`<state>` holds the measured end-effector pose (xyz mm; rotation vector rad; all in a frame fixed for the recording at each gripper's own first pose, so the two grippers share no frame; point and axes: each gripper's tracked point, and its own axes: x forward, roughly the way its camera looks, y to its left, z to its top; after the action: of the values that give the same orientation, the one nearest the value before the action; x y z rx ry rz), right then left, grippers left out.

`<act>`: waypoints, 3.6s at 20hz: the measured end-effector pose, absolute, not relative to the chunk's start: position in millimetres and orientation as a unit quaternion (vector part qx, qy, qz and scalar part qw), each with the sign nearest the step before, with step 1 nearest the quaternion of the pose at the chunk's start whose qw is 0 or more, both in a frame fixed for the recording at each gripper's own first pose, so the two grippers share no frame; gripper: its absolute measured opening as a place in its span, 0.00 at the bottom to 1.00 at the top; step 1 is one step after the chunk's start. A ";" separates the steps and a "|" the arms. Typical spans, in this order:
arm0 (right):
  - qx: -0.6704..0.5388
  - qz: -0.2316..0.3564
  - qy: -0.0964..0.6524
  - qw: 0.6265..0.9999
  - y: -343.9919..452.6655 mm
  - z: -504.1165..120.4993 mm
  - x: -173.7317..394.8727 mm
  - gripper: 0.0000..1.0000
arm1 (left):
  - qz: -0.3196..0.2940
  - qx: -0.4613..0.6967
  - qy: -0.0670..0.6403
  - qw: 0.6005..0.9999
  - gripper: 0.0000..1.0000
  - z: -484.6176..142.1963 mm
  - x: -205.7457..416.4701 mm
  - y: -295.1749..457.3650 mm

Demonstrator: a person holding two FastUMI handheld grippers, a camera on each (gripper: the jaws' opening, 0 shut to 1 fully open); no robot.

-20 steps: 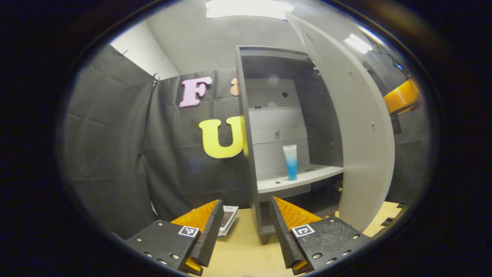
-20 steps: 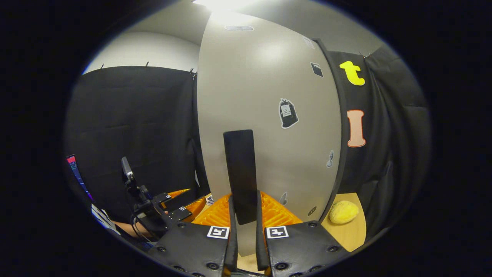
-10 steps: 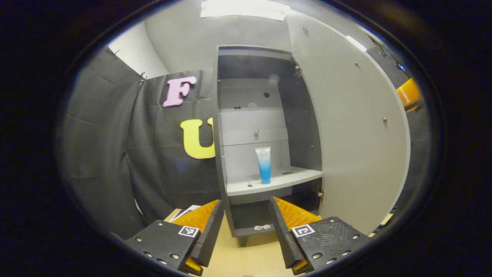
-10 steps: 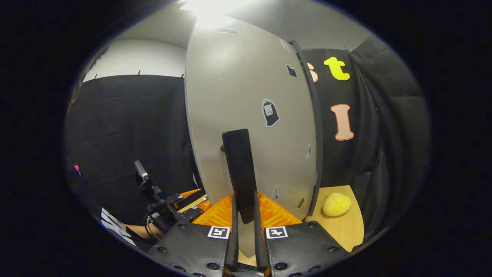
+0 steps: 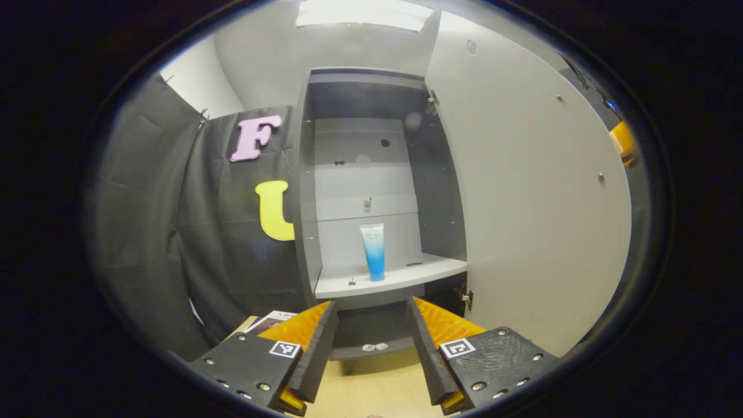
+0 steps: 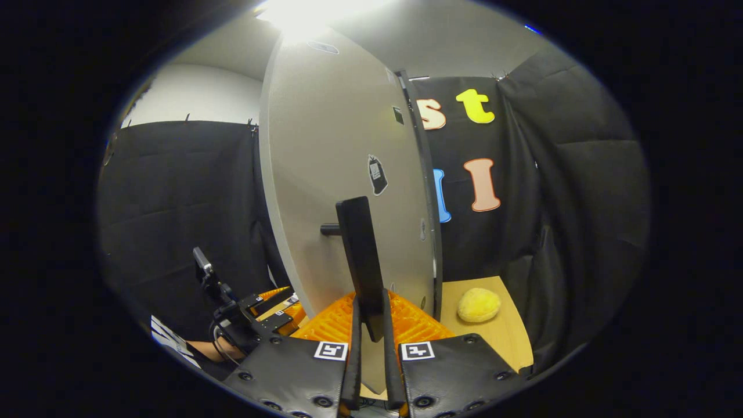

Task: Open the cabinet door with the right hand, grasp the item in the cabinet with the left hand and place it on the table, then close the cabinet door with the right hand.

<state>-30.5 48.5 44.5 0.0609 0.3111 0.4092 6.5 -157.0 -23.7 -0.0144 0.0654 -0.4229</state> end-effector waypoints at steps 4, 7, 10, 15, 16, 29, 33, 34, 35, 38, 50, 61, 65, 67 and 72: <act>0.005 0.162 0.146 0.976 24.7 44.1 -23.6 0.19 | -0.208 -0.011 0.036 0.977 0.72 -25.2 8.1 -158.6; -0.016 0.128 0.140 0.982 4.8 43.9 -22.7 0.16 | -0.205 -0.011 0.038 0.978 0.71 -26.1 10.0 -159.3; -0.013 0.097 0.127 0.987 -25.2 53.1 -24.0 0.02 | -0.204 -0.010 0.037 0.978 0.71 -25.9 15.1 -163.8; 0.031 0.115 0.096 0.988 -42.6 69.1 -41.6 0.23 | -0.207 -0.002 0.025 0.978 0.71 -16.2 29.9 -181.8; 0.020 0.099 0.091 0.991 -53.0 71.5 -43.5 0.21 | -0.205 -0.003 0.021 0.978 0.71 -12.6 35.5 -186.2; -0.025 -0.059 0.122 0.990 -164.3 32.1 -50.6 0.98 | -0.146 0.000 0.013 0.989 0.71 -1.6 137.3 -221.1; -0.023 -0.067 0.148 0.986 -173.1 13.0 -42.3 0.98 | -0.138 -0.013 0.046 0.989 0.71 -22.6 159.1 -227.2; -0.020 -0.068 0.154 0.985 -174.0 8.6 -40.9 0.98 | -0.137 -0.018 0.053 0.989 0.71 -26.6 164.1 -229.4; -0.017 -0.069 0.160 0.985 -174.9 4.9 -39.0 0.98 | -0.136 -0.020 0.058 0.989 0.71 -29.8 169.1 -229.5; -0.010 -0.069 0.177 0.982 -176.1 -7.0 -33.1 0.92 | -0.129 -0.023 0.065 0.989 0.71 -31.7 183.8 -229.4; -0.002 -0.032 0.189 0.982 -168.1 -22.0 -1.1 0.93 | -0.139 -0.050 0.044 0.988 0.51 -19.4 190.1 -233.3; 0.003 0.012 0.181 0.983 -163.5 -30.0 26.3 0.98 | -0.138 -0.039 0.028 0.989 0.50 -44.9 96.3 -193.0; -0.005 0.024 0.172 0.985 -155.4 -29.8 40.8 0.98 | -0.134 -0.045 0.040 0.989 0.50 -72.5 62.8 -179.6; -0.003 0.033 0.173 0.984 -151.2 -31.1 45.8 0.98 | -0.130 -0.046 0.052 0.989 0.52 -88.8 49.0 -173.9; 0.001 0.046 0.179 0.983 -141.1 -36.0 57.8 0.93 | -0.108 -0.050 0.088 0.989 0.50 -130.6 20.6 -153.4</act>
<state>57.8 -141.1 -36.0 0.0014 0.3606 0.0924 20.6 -153.4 -130.6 -0.1008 0.1762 -0.2161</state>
